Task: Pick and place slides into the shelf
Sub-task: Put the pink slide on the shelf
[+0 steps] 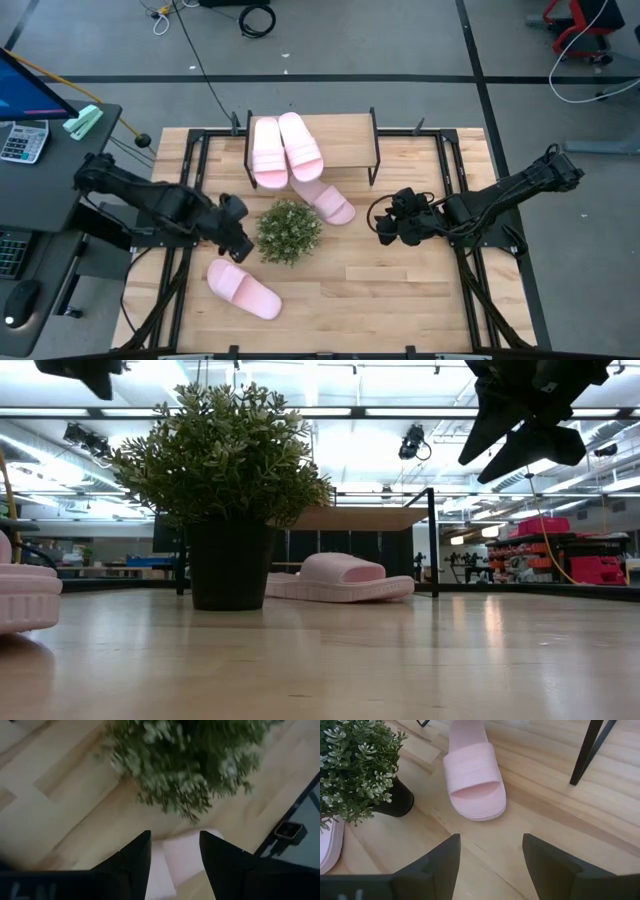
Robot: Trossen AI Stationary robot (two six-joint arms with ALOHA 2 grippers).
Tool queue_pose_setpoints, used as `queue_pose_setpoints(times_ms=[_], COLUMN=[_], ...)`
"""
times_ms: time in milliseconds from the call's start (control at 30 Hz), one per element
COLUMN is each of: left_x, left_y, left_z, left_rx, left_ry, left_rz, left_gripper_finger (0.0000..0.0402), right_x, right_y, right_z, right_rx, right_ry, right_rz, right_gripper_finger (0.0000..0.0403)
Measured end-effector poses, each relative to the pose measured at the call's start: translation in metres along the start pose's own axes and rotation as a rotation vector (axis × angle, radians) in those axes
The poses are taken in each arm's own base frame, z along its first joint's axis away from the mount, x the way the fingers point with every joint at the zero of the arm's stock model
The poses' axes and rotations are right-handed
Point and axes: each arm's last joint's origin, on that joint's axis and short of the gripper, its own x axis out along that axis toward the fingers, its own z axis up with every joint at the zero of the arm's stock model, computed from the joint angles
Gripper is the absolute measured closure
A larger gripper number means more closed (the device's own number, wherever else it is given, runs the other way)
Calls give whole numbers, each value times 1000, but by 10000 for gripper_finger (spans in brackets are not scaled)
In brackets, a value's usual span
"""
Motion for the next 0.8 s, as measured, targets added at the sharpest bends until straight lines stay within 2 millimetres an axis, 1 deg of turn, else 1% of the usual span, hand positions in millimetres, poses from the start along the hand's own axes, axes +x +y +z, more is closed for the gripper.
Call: queue_pose_setpoints(times_ms=[167,300,533,633,800], left_x=[-4,-8,-16,-18,-22], left_y=[-7,-11,-11,-12,-11], left_z=[-19,-38,-66,-74,-84], left_rx=[-20,-29,-64,-75,-75], left_ry=[12,9,65,81,56], left_rz=[-21,-40,-41,-48,-54], left_gripper_finger=[238,253,277,280,277], right_x=[0,0,0,0,-7], right_y=[0,0,0,4,18], right_z=[0,0,-1,-1,-4], right_rx=[0,-1,0,1,-33], right_ry=[1,1,22,48,28], right_rz=[0,0,11,56,186], right_gripper_finger=[183,183,183,183,183])
